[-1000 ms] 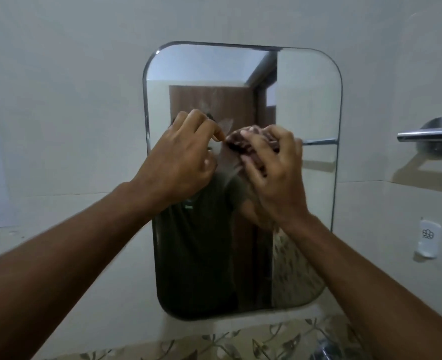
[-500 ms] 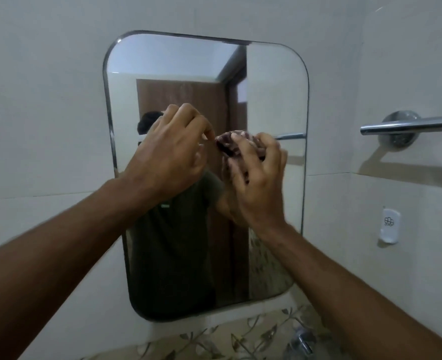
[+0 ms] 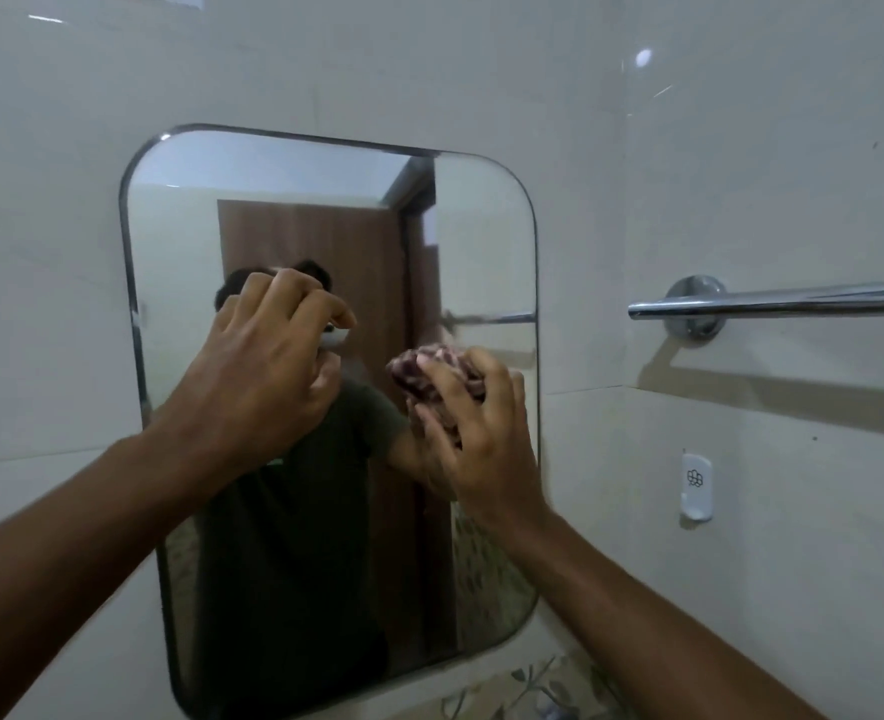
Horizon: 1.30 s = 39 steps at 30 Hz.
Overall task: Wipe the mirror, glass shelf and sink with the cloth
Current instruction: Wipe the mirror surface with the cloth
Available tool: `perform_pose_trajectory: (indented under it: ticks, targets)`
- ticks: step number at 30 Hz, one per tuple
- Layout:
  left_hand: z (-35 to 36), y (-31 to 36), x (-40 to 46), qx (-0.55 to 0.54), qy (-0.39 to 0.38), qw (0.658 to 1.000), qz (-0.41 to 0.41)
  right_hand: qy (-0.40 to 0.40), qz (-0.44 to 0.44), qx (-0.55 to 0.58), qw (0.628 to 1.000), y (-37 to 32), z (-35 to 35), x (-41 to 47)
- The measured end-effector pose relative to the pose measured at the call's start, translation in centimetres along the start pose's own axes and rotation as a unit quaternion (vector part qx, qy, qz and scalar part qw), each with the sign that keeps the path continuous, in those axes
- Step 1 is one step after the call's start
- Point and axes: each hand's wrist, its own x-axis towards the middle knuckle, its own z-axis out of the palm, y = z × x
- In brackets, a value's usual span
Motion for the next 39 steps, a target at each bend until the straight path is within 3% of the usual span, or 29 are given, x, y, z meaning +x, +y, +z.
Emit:
perform_pose_trajectory:
  ticks: [2, 7, 13, 18, 21, 25, 32, 39]
  targets:
    - [0.0, 0.2, 0.1, 0.007, -0.004, 1.0, 0.006, 0.005, 0.009, -0.004, 1.0, 1.1, -0.5, 0.1]
    - [0.0, 0.2, 0.4, 0.006, -0.001, 1.0, 0.009, 0.106, 0.144, 0.001, 0.984, 3.3, -1.9, 4.2]
    - [0.3, 1.3, 0.9, 0.004, -0.006, 1.0, 0.019, 0.018, 0.016, -0.035, 0.999, 1.7, -0.7, 0.2]
    - [0.6, 1.8, 1.4, 0.003, -0.003, 0.999, 0.033, 0.106, 0.15, -0.013, 0.983, 4.1, -1.8, 3.8]
    - [0.8, 2.0, 1.5, 0.005, 0.002, 0.999, 0.034, 0.095, 0.124, -0.026, 0.987, 3.2, -1.3, 2.5]
    - [1.3, 2.3, 1.4, 0.004, 0.008, 0.999, 0.036, 0.01, -0.005, -0.069, 0.998, 2.5, -0.8, -1.6]
    - [1.4, 2.4, 1.5, 0.01, 0.0, 0.999, 0.042, 0.104, 0.111, -0.046, 0.987, 5.3, -2.4, 6.3]
    - [0.9, 1.6, 0.9, 0.009, 0.01, 1.0, 0.012, 0.034, 0.026, -0.055, 0.998, 3.6, -0.9, -2.5]
